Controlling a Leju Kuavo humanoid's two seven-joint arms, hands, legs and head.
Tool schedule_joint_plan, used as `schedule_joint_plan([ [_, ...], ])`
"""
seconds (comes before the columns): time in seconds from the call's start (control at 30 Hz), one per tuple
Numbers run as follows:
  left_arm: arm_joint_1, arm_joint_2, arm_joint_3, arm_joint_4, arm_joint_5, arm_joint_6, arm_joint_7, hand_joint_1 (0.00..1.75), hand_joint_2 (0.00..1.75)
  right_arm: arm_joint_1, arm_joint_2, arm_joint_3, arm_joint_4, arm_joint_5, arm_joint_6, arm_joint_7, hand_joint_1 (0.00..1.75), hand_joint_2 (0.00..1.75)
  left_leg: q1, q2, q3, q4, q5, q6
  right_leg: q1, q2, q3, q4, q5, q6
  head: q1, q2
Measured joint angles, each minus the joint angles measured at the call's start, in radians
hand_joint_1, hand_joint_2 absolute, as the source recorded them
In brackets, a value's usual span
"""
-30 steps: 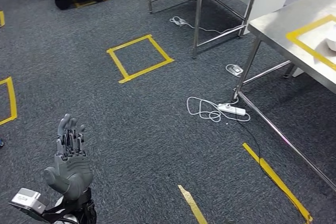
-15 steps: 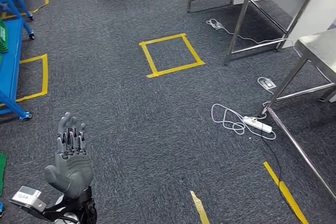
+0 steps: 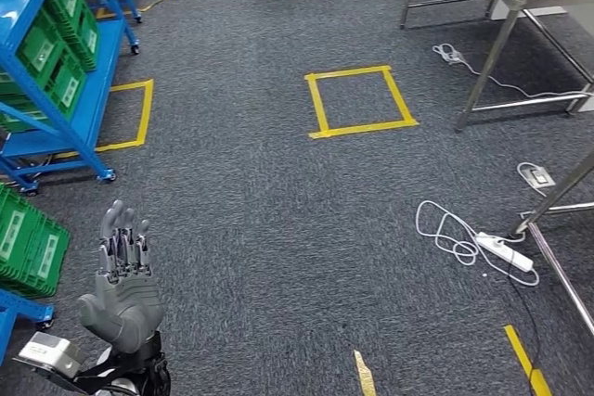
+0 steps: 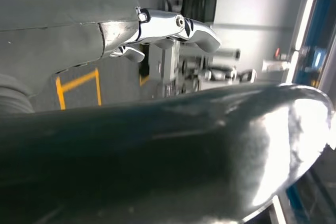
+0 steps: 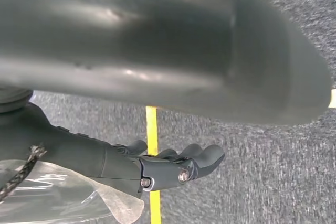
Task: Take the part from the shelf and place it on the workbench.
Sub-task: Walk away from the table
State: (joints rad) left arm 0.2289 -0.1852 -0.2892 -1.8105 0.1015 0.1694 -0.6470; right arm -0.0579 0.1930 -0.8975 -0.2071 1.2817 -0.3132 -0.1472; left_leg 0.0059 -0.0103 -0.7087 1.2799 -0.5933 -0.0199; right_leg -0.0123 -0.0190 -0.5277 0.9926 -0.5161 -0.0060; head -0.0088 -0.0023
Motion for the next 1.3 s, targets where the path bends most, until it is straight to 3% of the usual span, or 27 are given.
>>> schedule_joint_plan([
  [0.03,0.001,0.0,0.0,0.0,0.0,0.0,0.0,0.0,0.0,0.0,0.0,0.0,0.0,0.0,0.0,0.0,0.0,0.0,0.0,0.003,-0.007,0.018,0.003,0.001,0.003,-0.015,0.001,0.0,-0.002,-0.001,0.0,0.0],
  [0.07,0.001,0.0,0.0,0.0,0.0,0.0,0.0,0.0,0.0,0.0,0.0,0.0,0.0,0.0,0.0,0.0,0.0,0.0,-0.001,0.006,0.005,-0.003,0.024,0.005,0.006,-0.029,0.004,0.0,-0.004,-0.002,0.0,0.0],
  [0.1,0.001,0.0,0.0,0.0,0.0,0.0,0.0,0.0,0.0,-0.002,0.0,0.0,0.0,0.0,0.0,0.0,0.0,0.0,-0.003,0.015,0.036,-0.062,0.059,0.011,0.008,-0.042,0.007,0.0,-0.007,-0.002,0.0,0.0],
  [0.17,0.001,0.0,0.0,0.0,0.0,0.0,0.0,0.0,0.0,-0.003,0.002,0.0,0.0,0.0,0.001,0.0,0.0,0.0,-0.017,0.063,0.108,-0.197,0.108,0.029,0.014,-0.063,0.015,0.001,-0.013,0.002,0.0,0.0],
  [0.23,0.0,0.0,0.0,0.0,0.0,0.0,0.0,0.0,0.0,-0.004,0.004,0.0,0.0,0.0,0.001,0.0,0.0,0.0,-0.029,0.095,0.137,-0.258,0.115,0.041,0.017,-0.085,0.018,0.001,-0.018,0.008,-0.001,0.0],
  [0.3,0.002,-0.001,0.0,0.0,0.0,0.001,0.0,0.0,0.0,-0.006,0.004,0.0,0.0,0.0,0.002,0.001,0.0,0.0,-0.029,0.074,0.137,-0.267,0.117,0.047,0.018,-0.104,0.02,0.0,-0.023,0.017,-0.001,0.0],
  [0.37,0.003,-0.002,0.0,-0.001,0.0,0.001,0.0,0.0,0.0,-0.008,0.005,0.0,0.0,0.0,0.002,0.002,0.0,0.0,-0.021,0.049,0.141,-0.279,0.125,0.054,0.015,-0.068,0.011,0.025,-0.046,0.027,0.001,0.0],
  [0.43,0.002,-0.002,-0.001,-0.001,-0.001,0.001,0.0,0.0,0.0,-0.008,0.005,0.0,0.0,0.0,0.002,0.003,0.0,0.0,-0.016,0.026,0.143,-0.285,0.129,0.059,0.009,-0.005,-0.036,0.125,-0.1,0.034,0.006,0.0],
  [0.5,0.003,-0.003,-0.001,-0.001,-0.001,0.001,0.0,0.0,0.0,-0.004,0.004,0.0,0.0,0.0,0.002,0.005,0.0,0.0,-0.015,0.0,0.142,-0.285,0.129,0.06,0.005,0.015,-0.102,0.25,-0.144,0.039,0.009,0.0],
  [0.53,0.004,-0.002,-0.001,-0.001,-0.001,0.001,0.0,0.0,0.0,-0.002,0.004,0.0,0.0,0.0,0.003,0.006,0.0,0.0,-0.015,-0.015,0.142,-0.284,0.129,0.059,0.003,0.017,-0.12,0.277,-0.142,0.042,0.009,0.0],
  [0.57,0.005,-0.002,-0.001,-0.001,-0.001,0.001,0.0,0.0,0.0,0.0,0.004,0.0,0.0,0.0,0.003,0.007,0.0,0.0,-0.013,-0.03,0.143,-0.283,0.129,0.058,0.0,0.018,-0.119,0.264,-0.119,0.045,0.009,0.0],
  [0.6,0.006,-0.002,-0.001,-0.001,0.0,0.001,0.0,0.0,0.0,0.0,0.004,0.0,0.0,0.0,0.003,0.008,0.0,0.0,-0.011,-0.044,0.144,-0.281,0.128,0.055,-0.004,0.023,-0.1,0.213,-0.081,0.048,0.009,0.0],
  [0.67,0.005,-0.002,-0.001,-0.001,0.0,0.001,0.0,0.0,0.0,0.0,0.004,0.0,0.001,0.0,0.004,0.008,0.0,0.0,-0.007,-0.07,0.143,-0.271,0.122,0.044,-0.014,0.065,-0.042,0.082,-0.02,0.057,0.01,0.0],
  [0.73,0.005,-0.003,-0.001,-0.002,-0.001,0.001,0.0,0.0,0.0,0.001,0.005,0.0,0.002,0.001,0.006,0.008,0.0,0.0,-0.006,-0.093,0.133,-0.26,0.121,0.03,-0.018,0.101,-0.009,0.023,-0.012,0.055,0.012,0.0],
  [0.8,0.008,-0.002,-0.001,-0.002,-0.001,0.002,0.0,0.0,0.0,0.001,0.005,0.0,0.002,0.001,0.007,0.009,0.0,0.0,-0.004,-0.114,0.124,-0.258,0.125,0.02,-0.015,0.09,-0.004,0.022,-0.015,0.041,0.011,0.0],
  [0.87,0.009,-0.002,0.0,-0.002,0.0,0.003,0.0,0.0,0.0,0.0,0.005,0.0,0.002,0.001,0.007,0.009,0.0,0.0,-0.004,-0.083,0.113,-0.236,0.111,0.011,-0.014,0.067,-0.001,0.019,-0.013,0.026,0.007,0.0],
  [0.93,0.008,-0.001,-0.001,-0.002,0.0,0.004,0.0,0.0,0.0,0.001,0.005,0.0,0.002,0.001,0.007,0.009,0.0,0.0,-0.006,-0.024,0.073,-0.151,0.061,0.005,-0.01,0.04,0.002,0.017,-0.014,0.012,0.002,0.0],
  [0.97,0.007,-0.001,-0.001,-0.002,0.0,0.005,0.0,0.0,0.0,0.002,0.005,0.0,0.002,0.001,0.008,0.009,0.0,0.0,-0.006,-0.007,0.048,-0.096,0.034,0.003,-0.008,0.028,0.002,0.017,-0.016,0.008,0.0,0.0],
  [1.03,0.008,-0.001,-0.001,-0.002,0.0,0.005,0.0,0.0,0.0,0.005,0.004,0.0,0.002,0.001,0.008,0.009,0.0,0.0,-0.005,0.001,-0.002,0.005,-0.004,0.002,-0.004,0.003,0.003,0.017,-0.018,0.003,0.0,0.0],
  [1.07,0.009,0.0,0.0,-0.002,0.0,0.005,0.0,0.0,0.0,0.005,0.004,0.0,0.002,0.0,0.008,0.009,0.0,0.0,-0.005,0.002,-0.014,0.03,-0.006,0.004,-0.001,-0.01,0.003,0.017,-0.02,0.002,0.0,0.0],
  [1.1,0.01,0.0,0.0,-0.002,0.0,0.005,0.0,0.0,0.0,0.005,0.004,0.0,0.002,0.0,0.008,0.009,0.0,0.0,-0.006,0.003,-0.013,0.03,0.007,0.007,0.001,-0.023,0.005,0.017,-0.022,0.0,0.0,0.0],
  [1.13,0.01,0.0,0.0,-0.002,0.0,0.005,0.0,0.0,0.0,0.004,0.004,0.0,0.002,0.0,0.009,0.009,0.0,0.0,-0.007,0.007,0.007,-0.009,0.036,0.012,0.004,-0.035,0.008,0.017,-0.024,0.0,0.0,0.0],
  [1.2,0.01,0.0,-0.001,-0.002,0.0,0.005,0.0,0.0,0.0,0.002,0.004,0.0,0.002,0.0,0.01,0.009,0.0,0.0,-0.018,0.04,0.076,-0.14,0.098,0.029,0.009,-0.058,0.016,0.016,-0.032,0.002,0.0,0.0],
  [1.23,0.009,-0.001,-0.001,-0.003,0.0,0.005,0.0,0.0,0.0,0.001,0.005,0.0,0.002,0.0,0.01,0.009,0.0,0.0,-0.025,0.061,0.105,-0.196,0.113,0.037,0.012,-0.068,0.019,0.016,-0.036,0.005,0.0,0.0],
  [1.3,0.008,-0.002,-0.001,-0.003,0.0,0.006,0.0,0.0,0.0,0.0,0.005,0.0,0.002,0.0,0.011,0.009,0.0,0.0,-0.036,0.082,0.125,-0.241,0.111,0.047,0.016,-0.089,0.021,0.015,-0.041,0.014,0.0,0.0],
])
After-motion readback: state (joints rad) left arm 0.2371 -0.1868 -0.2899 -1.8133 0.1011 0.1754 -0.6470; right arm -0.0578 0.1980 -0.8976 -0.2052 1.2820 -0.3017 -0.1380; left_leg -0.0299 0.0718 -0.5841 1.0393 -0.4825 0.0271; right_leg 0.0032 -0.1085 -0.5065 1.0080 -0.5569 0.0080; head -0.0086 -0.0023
